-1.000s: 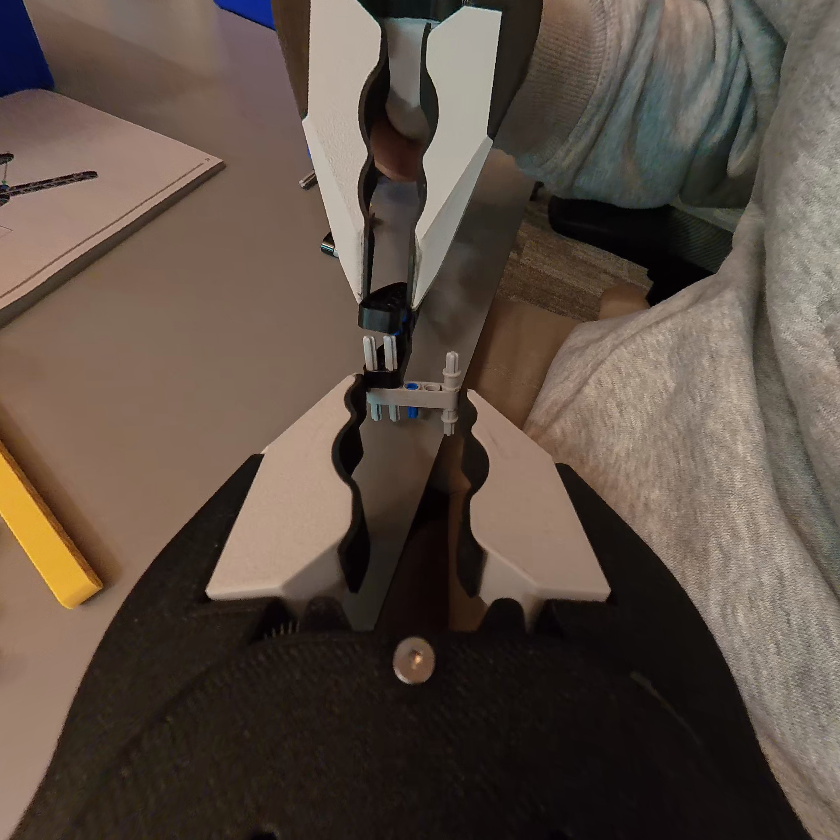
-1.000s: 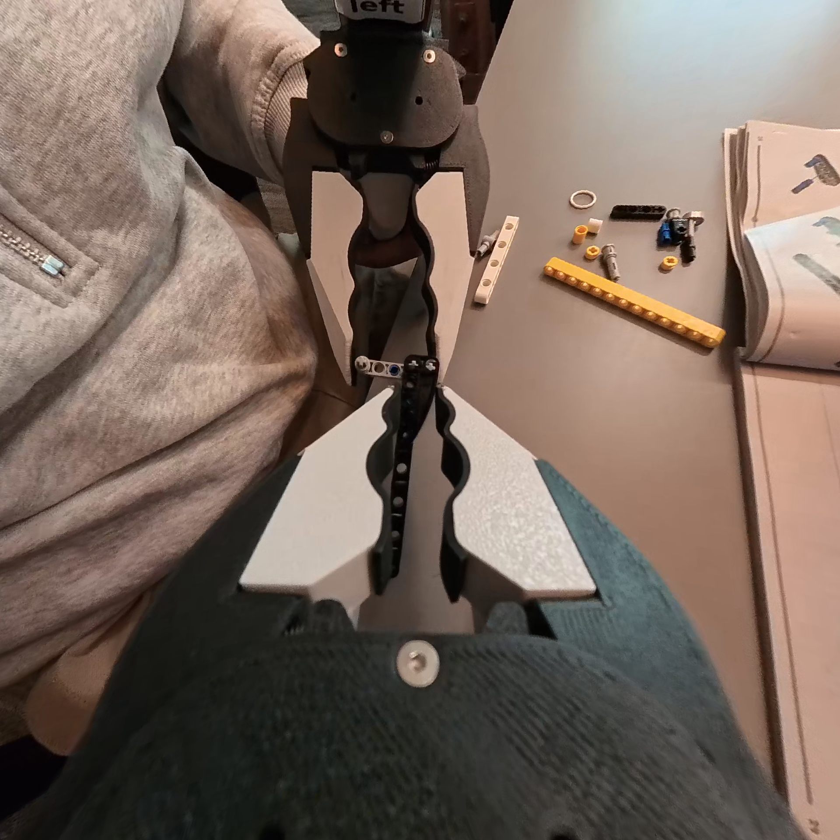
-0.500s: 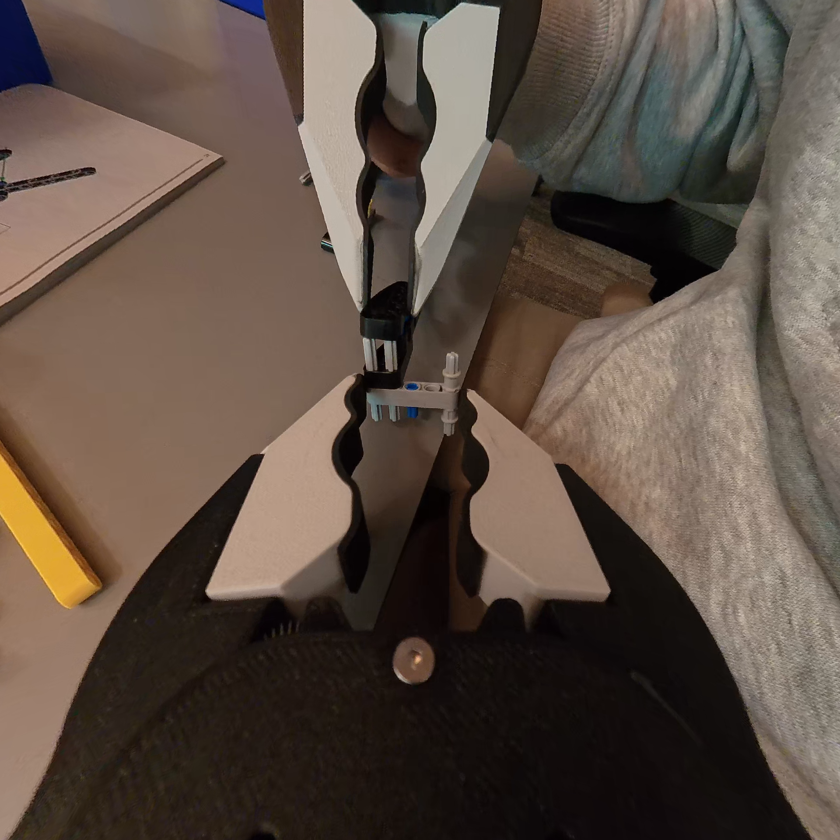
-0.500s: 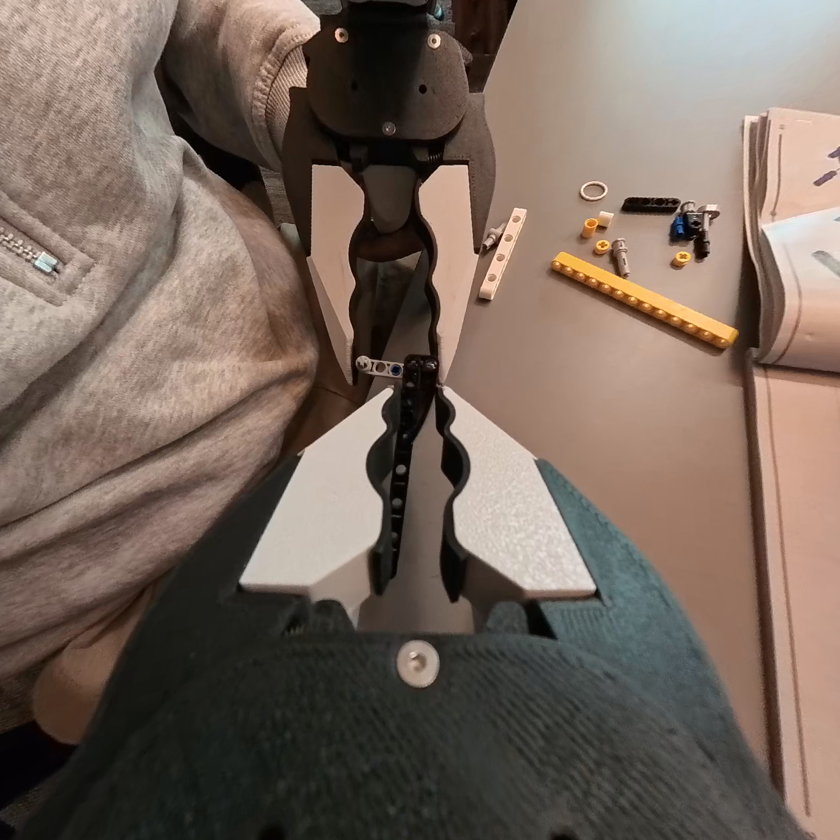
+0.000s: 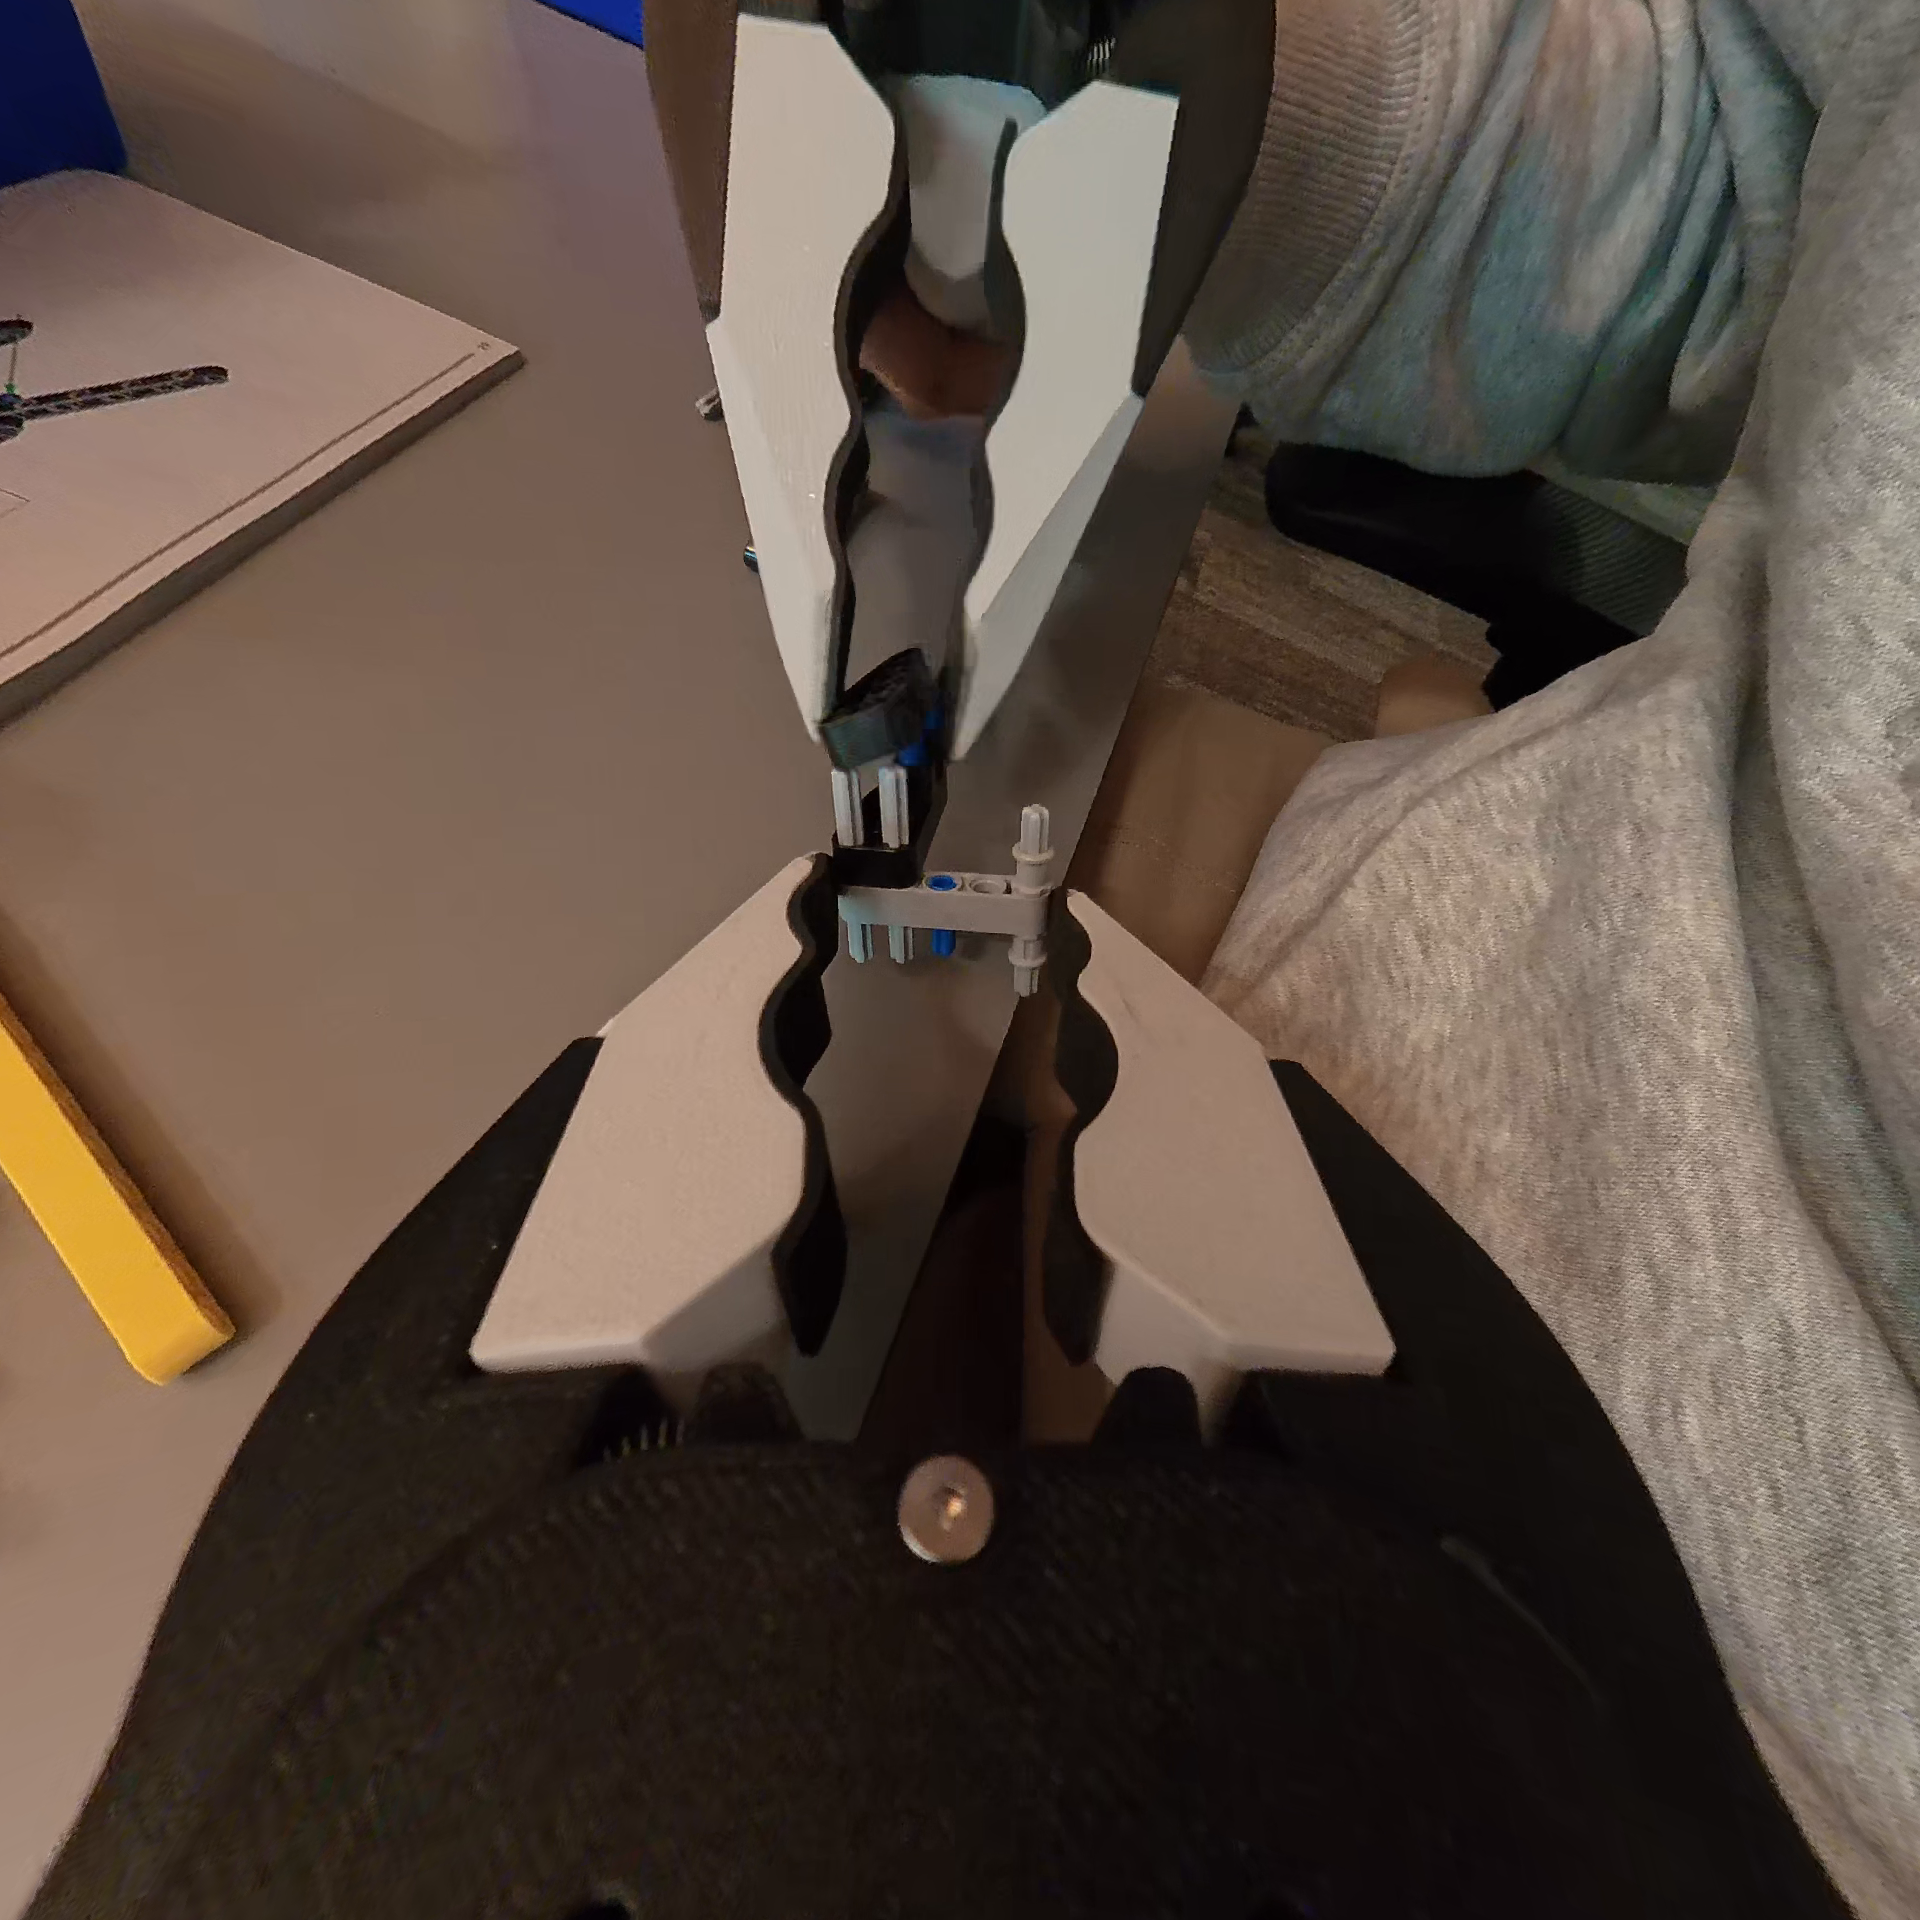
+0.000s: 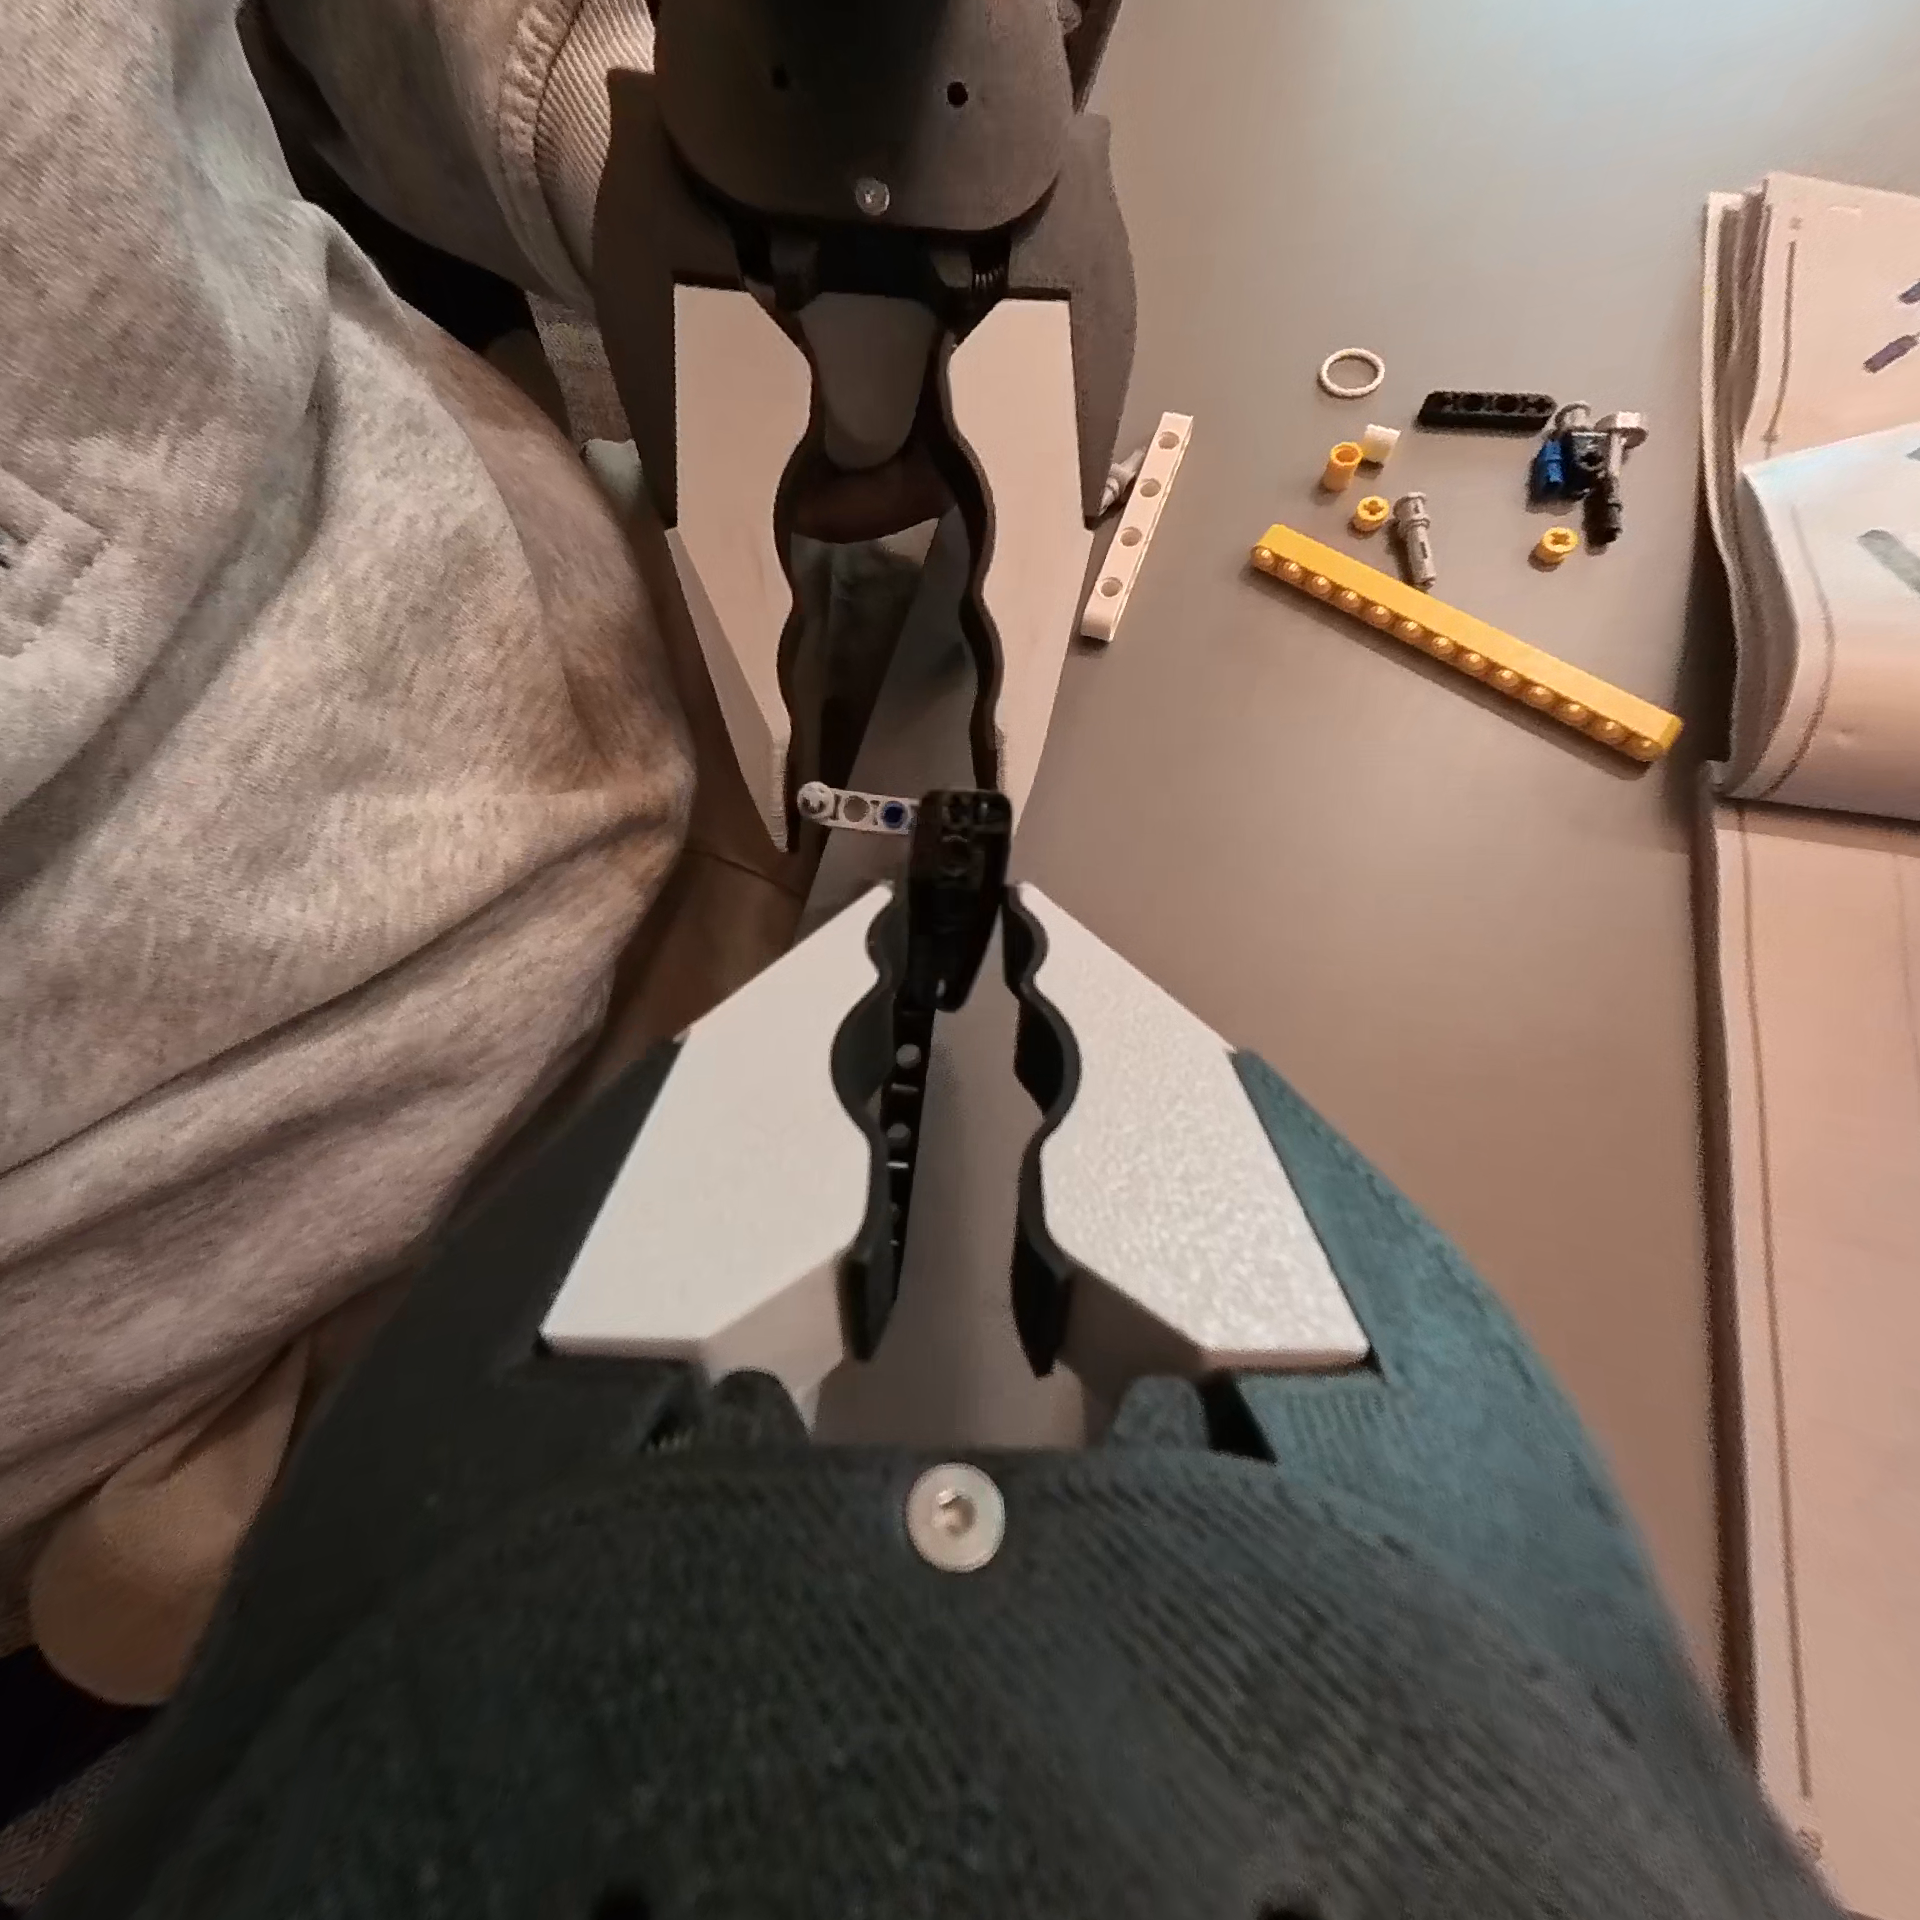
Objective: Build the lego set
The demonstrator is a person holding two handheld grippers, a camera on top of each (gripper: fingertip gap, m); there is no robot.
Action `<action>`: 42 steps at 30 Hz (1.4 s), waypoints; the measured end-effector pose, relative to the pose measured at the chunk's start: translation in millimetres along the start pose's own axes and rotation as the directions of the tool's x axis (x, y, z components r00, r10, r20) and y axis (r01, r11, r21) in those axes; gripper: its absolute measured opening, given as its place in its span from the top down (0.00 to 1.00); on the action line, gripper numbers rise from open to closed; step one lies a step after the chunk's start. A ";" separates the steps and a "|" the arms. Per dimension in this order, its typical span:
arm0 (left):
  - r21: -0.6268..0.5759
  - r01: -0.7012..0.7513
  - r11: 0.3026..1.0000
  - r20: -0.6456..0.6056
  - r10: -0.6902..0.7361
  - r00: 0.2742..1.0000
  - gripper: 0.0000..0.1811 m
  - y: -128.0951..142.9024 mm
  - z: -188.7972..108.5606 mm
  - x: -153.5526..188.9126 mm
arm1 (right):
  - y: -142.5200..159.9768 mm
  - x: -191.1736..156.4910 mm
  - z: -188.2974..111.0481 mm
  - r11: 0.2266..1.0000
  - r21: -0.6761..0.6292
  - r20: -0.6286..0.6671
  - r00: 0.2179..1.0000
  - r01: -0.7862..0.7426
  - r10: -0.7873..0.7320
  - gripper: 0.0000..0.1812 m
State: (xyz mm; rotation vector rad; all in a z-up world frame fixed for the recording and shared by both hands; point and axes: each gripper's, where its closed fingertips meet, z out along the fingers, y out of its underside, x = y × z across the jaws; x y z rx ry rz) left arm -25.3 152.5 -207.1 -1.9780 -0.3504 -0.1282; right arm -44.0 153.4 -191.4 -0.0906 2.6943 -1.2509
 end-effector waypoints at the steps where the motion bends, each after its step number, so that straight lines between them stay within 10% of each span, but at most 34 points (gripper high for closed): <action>1: 0.003 -0.002 1.000 -0.001 0.002 1.000 0.80 -0.5 -0.1 0.4 | 0.0 -0.9 0.3 1.000 0.001 0.002 1.000 -0.002 0.002 0.89; 42: 0.000 0.000 1.000 0.003 0.000 1.000 0.80 0.3 0.1 0.9 | -8.9 6.6 -9.0 0.982 0.100 0.027 0.987 -0.159 0.157 0.94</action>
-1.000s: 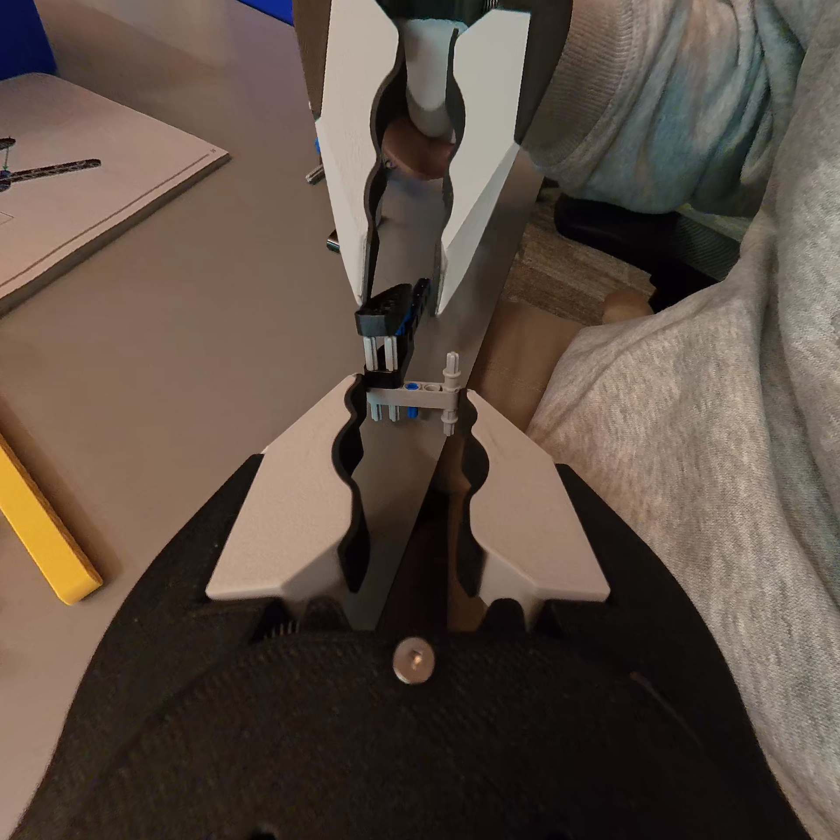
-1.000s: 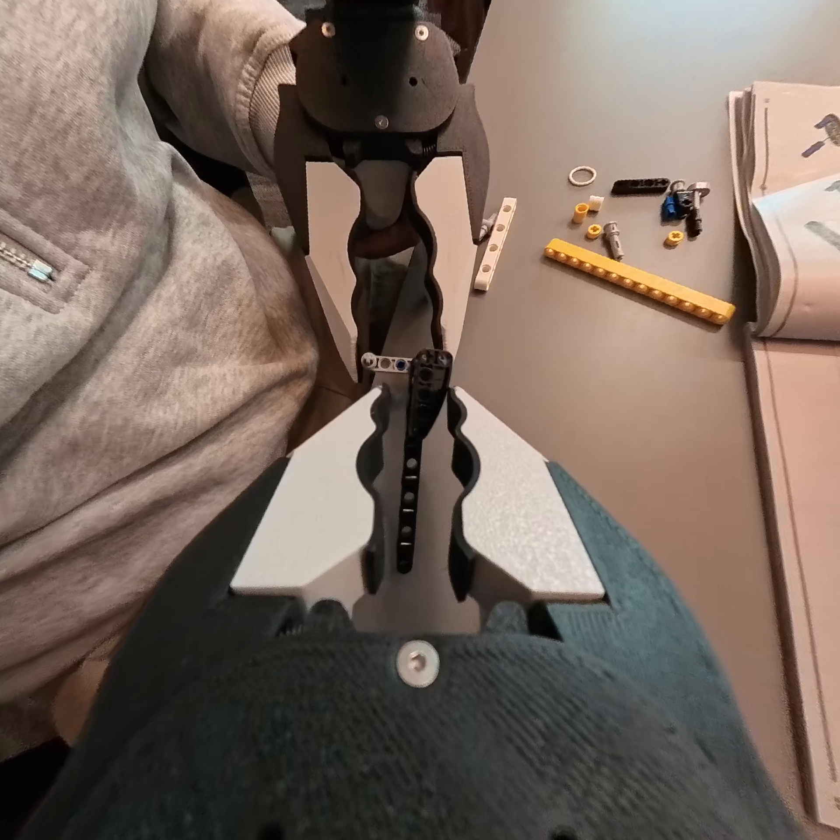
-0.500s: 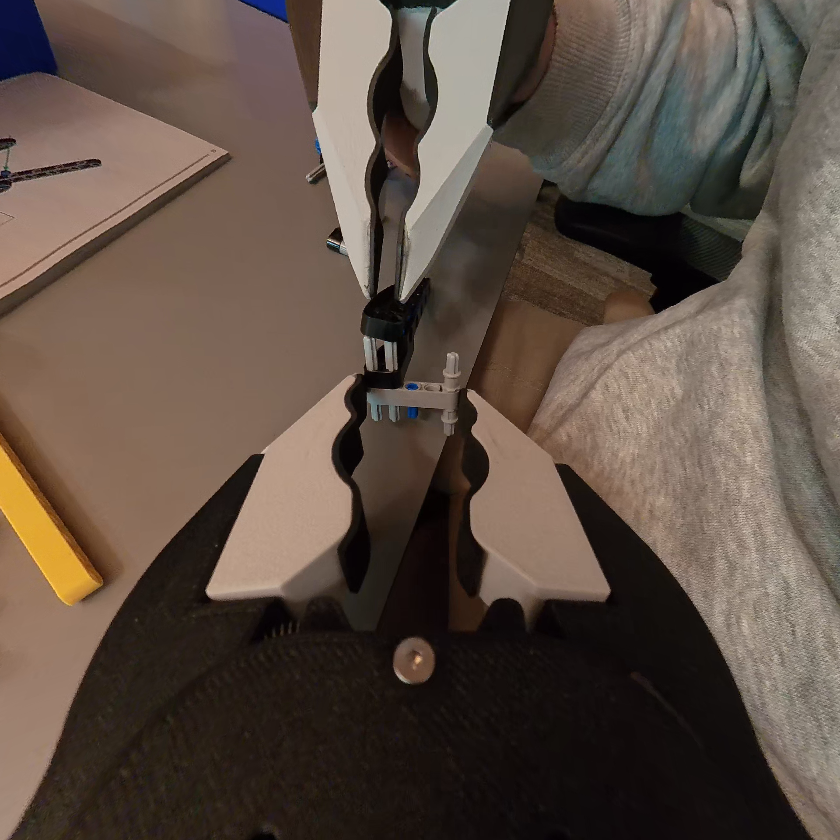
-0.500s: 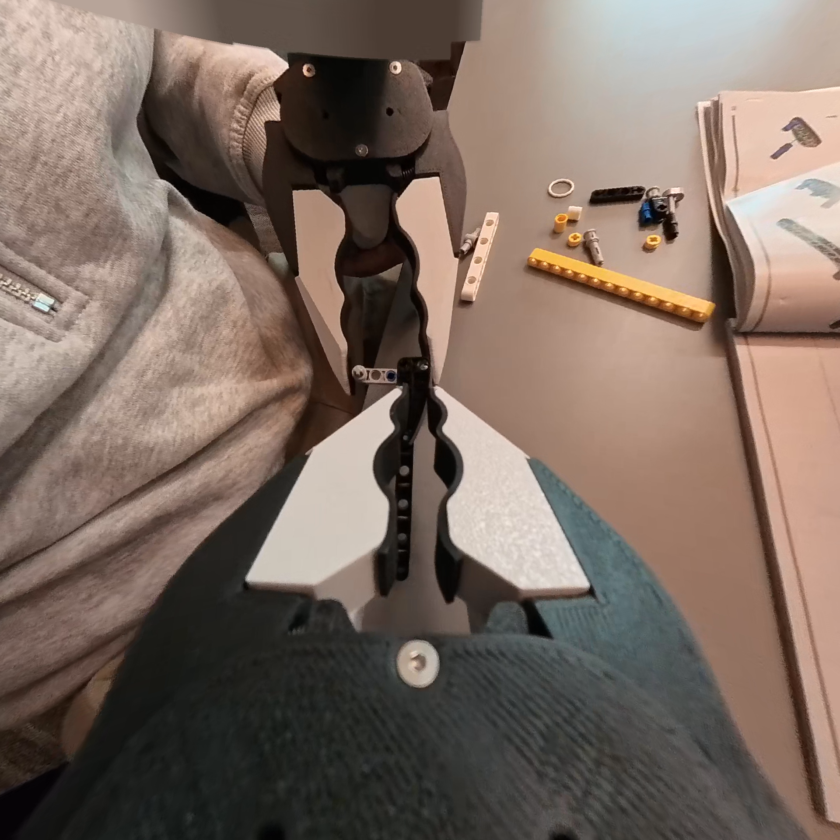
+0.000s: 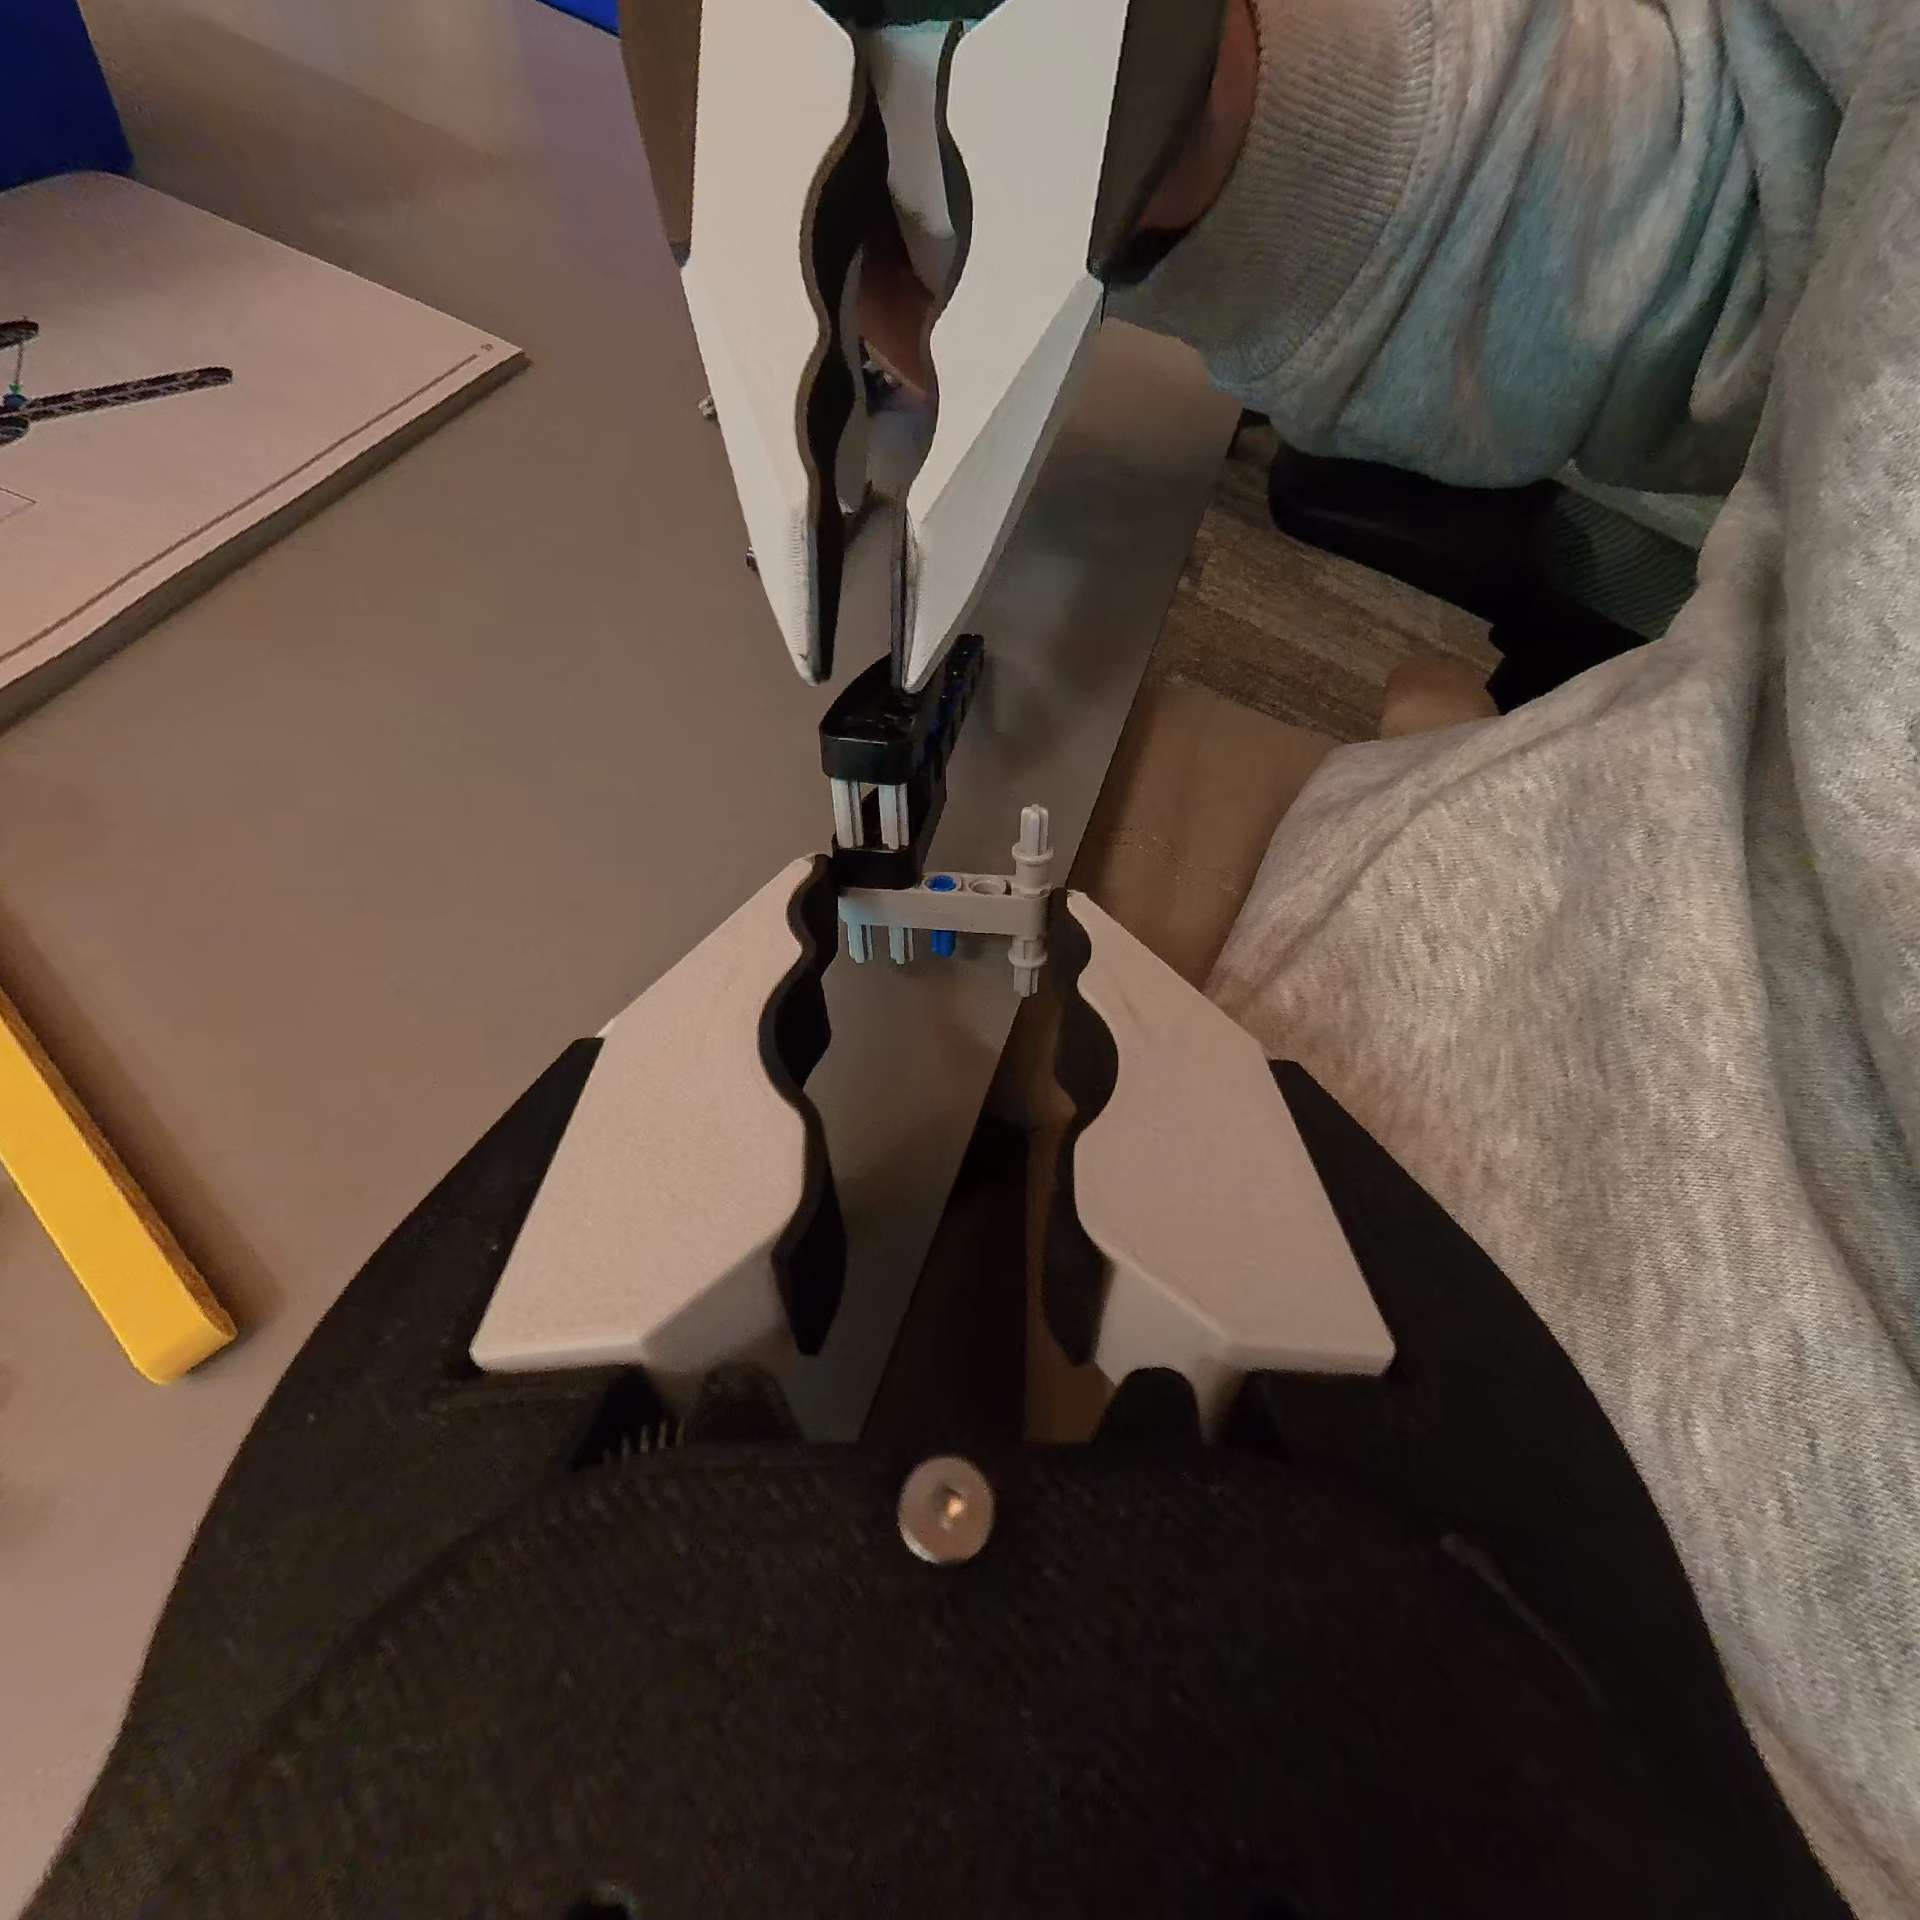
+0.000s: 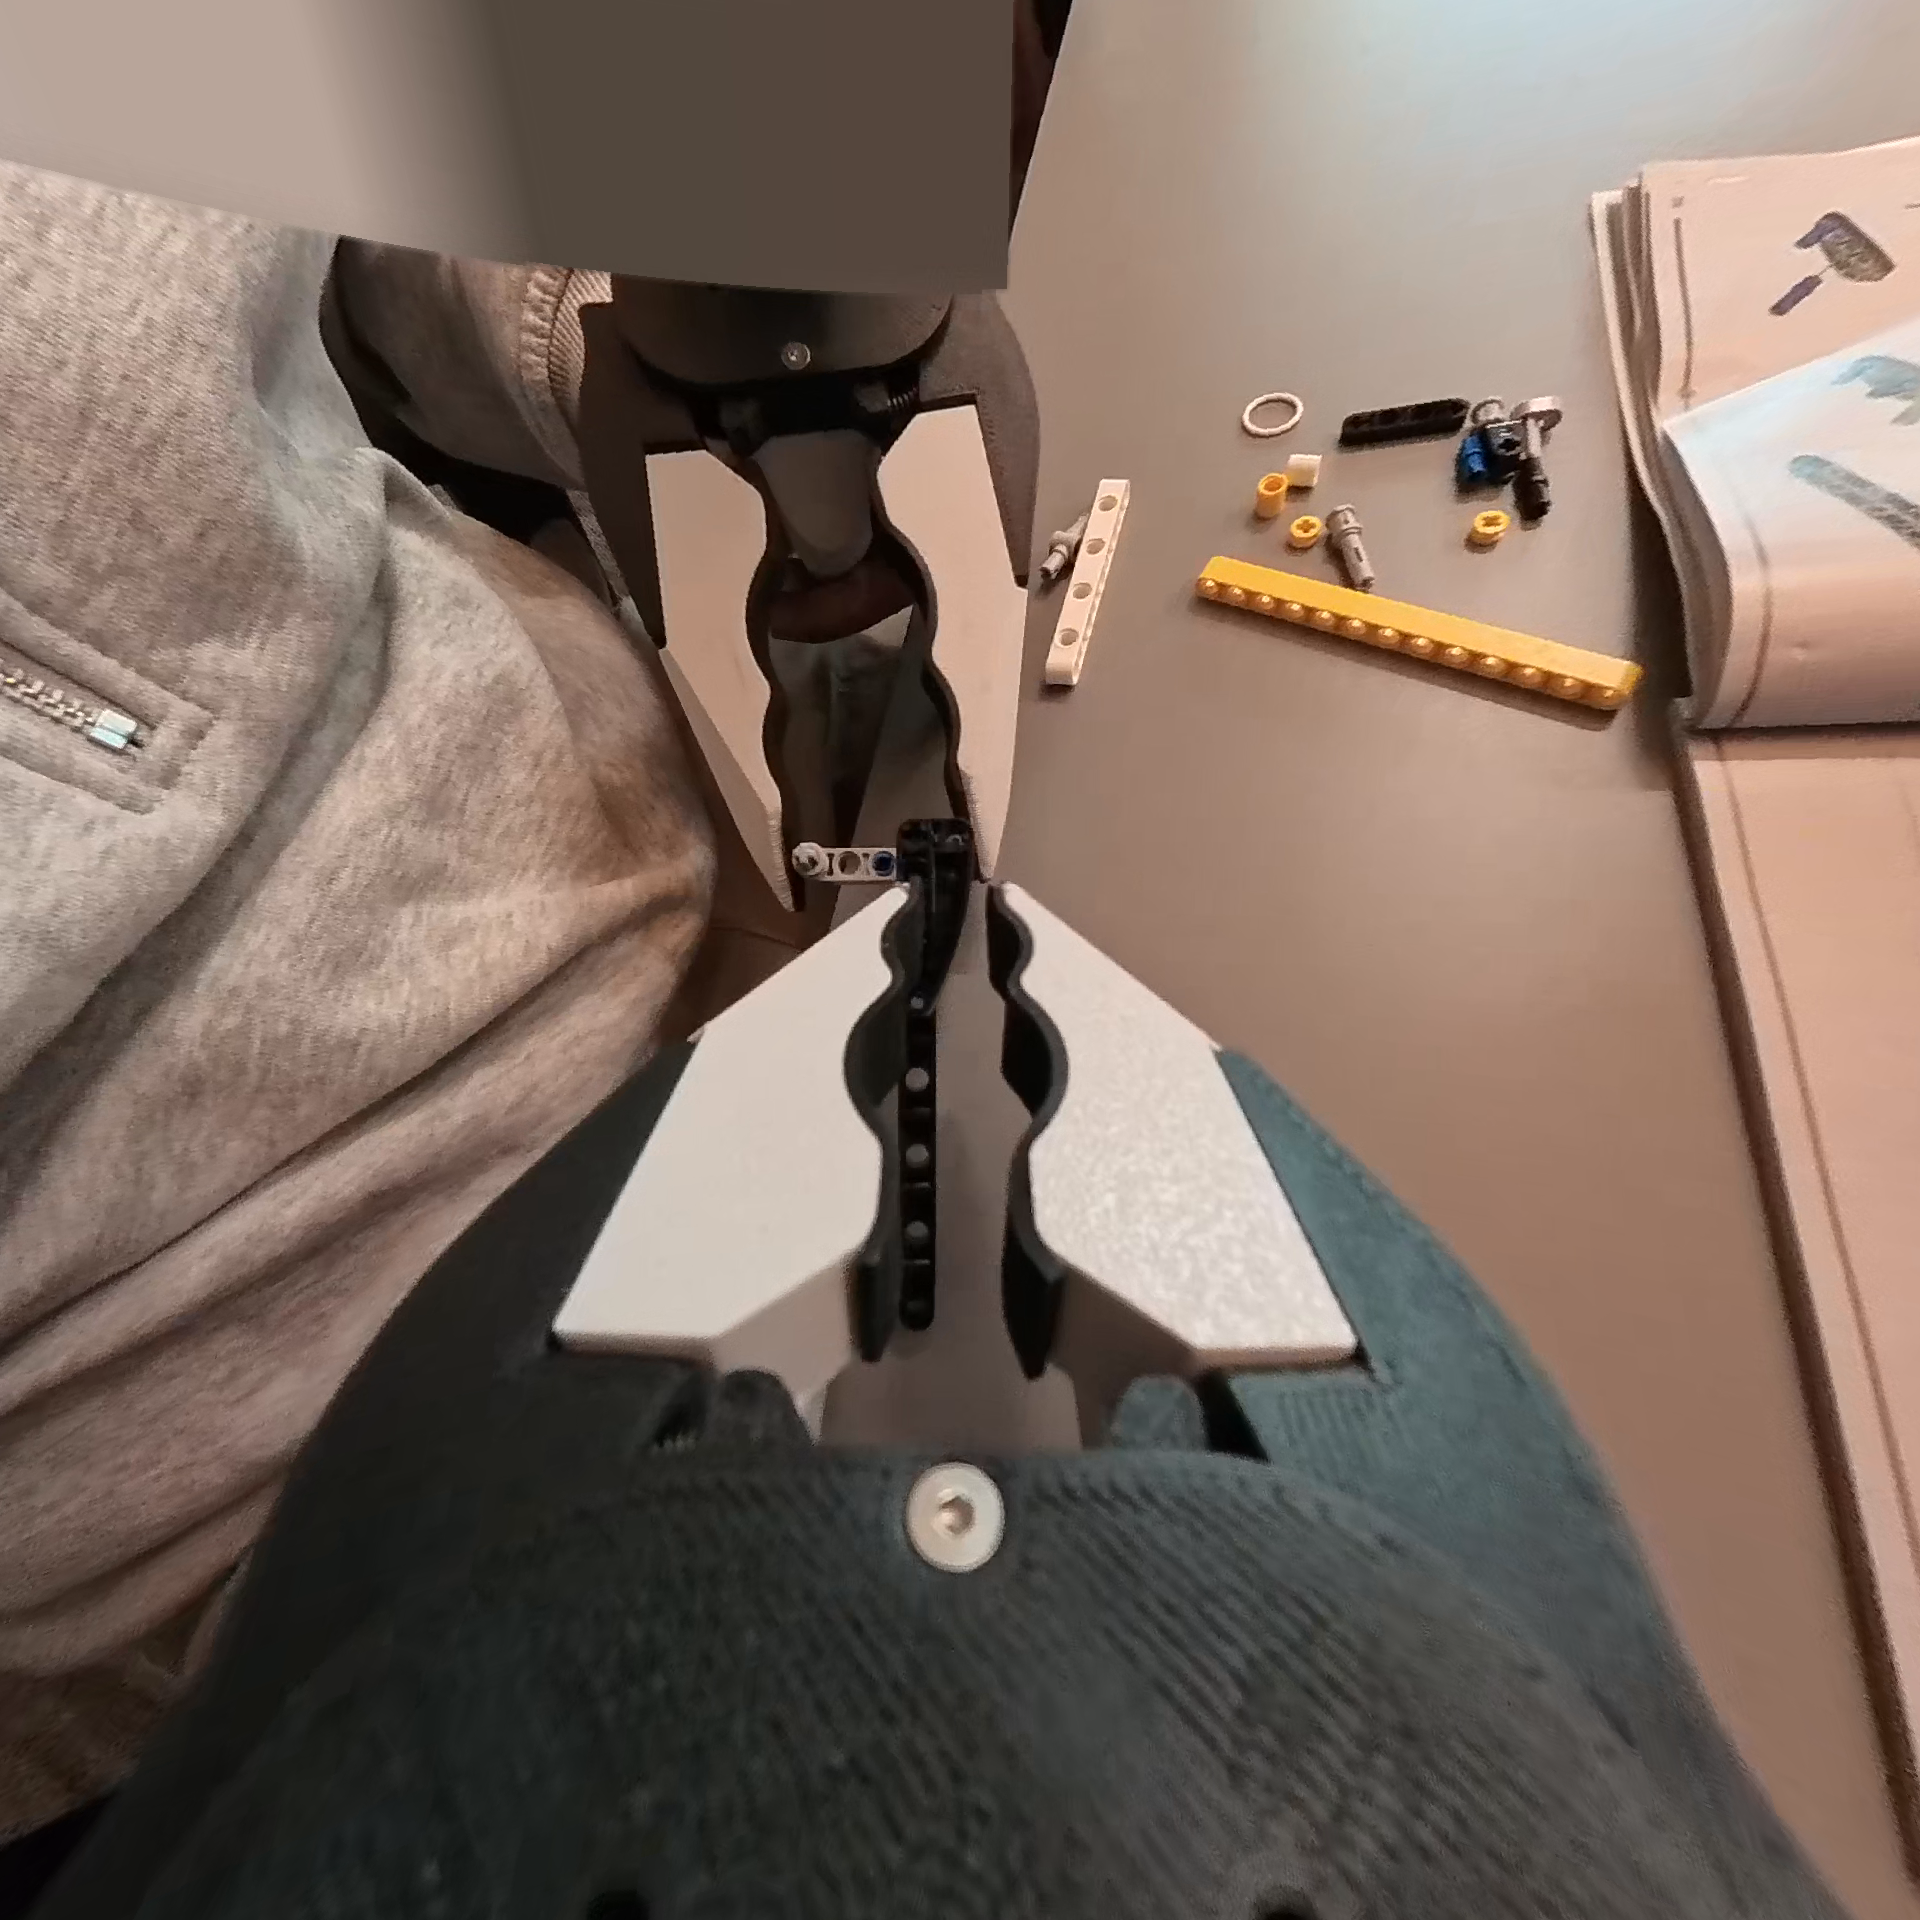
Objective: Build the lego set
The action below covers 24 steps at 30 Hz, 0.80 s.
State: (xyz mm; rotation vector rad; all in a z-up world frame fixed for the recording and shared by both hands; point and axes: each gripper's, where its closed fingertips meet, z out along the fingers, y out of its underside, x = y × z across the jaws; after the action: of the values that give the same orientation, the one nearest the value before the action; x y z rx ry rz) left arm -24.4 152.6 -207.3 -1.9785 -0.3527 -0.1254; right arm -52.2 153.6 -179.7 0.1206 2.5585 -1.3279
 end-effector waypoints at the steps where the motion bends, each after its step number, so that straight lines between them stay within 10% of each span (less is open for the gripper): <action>1: 0.000 0.001 1.000 -0.001 -0.001 1.000 0.80 -0.1 0.0 0.0 | 0.0 -0.1 -0.1 1.000 0.001 0.000 1.000 0.001 -0.001 0.94; 24: 0.000 0.005 1.000 -0.003 -0.005 1.000 0.80 -0.3 0.2 0.3 | 0.7 1.0 -1.3 1.000 -0.002 -0.028 1.000 0.004 -0.004 0.94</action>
State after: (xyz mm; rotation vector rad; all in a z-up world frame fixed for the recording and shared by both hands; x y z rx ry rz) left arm -24.2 153.0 -207.0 -1.9771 -0.3558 -0.1319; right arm -53.3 155.1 -179.8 0.1348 2.5845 -1.3352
